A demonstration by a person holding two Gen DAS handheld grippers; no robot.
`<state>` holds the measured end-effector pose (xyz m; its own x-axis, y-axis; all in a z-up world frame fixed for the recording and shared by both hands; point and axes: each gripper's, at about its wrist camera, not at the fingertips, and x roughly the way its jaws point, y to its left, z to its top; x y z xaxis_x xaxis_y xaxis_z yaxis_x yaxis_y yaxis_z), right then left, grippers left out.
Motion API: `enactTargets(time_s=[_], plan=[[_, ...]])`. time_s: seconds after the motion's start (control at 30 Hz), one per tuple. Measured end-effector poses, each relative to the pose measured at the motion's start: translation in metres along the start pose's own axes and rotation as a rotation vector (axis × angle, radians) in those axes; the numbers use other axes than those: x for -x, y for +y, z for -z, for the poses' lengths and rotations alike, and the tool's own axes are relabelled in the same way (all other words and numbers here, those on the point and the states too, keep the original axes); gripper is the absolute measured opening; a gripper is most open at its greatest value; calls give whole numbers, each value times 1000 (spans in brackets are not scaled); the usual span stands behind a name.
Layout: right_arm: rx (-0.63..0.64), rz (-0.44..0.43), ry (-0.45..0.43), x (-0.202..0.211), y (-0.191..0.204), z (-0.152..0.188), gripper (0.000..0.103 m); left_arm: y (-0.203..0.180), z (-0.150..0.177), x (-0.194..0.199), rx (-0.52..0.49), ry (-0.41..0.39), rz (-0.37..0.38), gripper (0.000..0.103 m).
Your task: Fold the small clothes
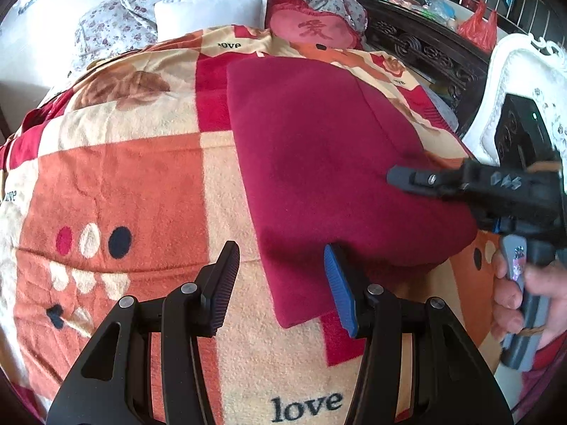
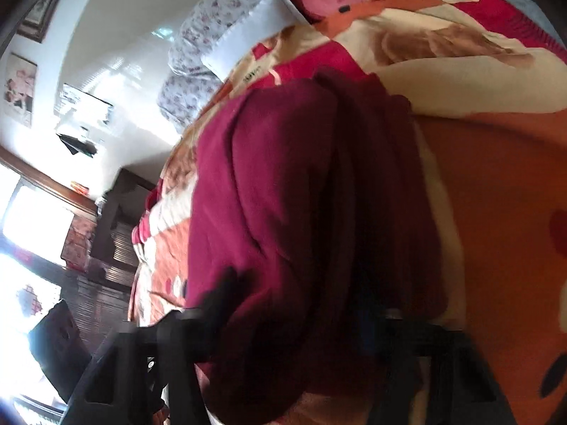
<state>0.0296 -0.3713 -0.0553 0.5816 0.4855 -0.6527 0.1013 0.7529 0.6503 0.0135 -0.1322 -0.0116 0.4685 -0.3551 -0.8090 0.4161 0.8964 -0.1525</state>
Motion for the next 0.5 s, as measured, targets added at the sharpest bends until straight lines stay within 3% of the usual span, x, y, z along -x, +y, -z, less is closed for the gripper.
enactTargets(time_s=[0.1,0.2,0.33,0.5], plan=[[55,-21,-63,21,10,2,24,1,-5,6,9,-17,10,49],[133,15,-109,48,20,9,23,1,-11,11,17,-42,26,49],[86,117,-101,47,-8,13,23,-4,-13,-3,28,-23,41,53],[32,104,-94,50,-23,11,31,-13,-14,-12,5,-24,15,53]])
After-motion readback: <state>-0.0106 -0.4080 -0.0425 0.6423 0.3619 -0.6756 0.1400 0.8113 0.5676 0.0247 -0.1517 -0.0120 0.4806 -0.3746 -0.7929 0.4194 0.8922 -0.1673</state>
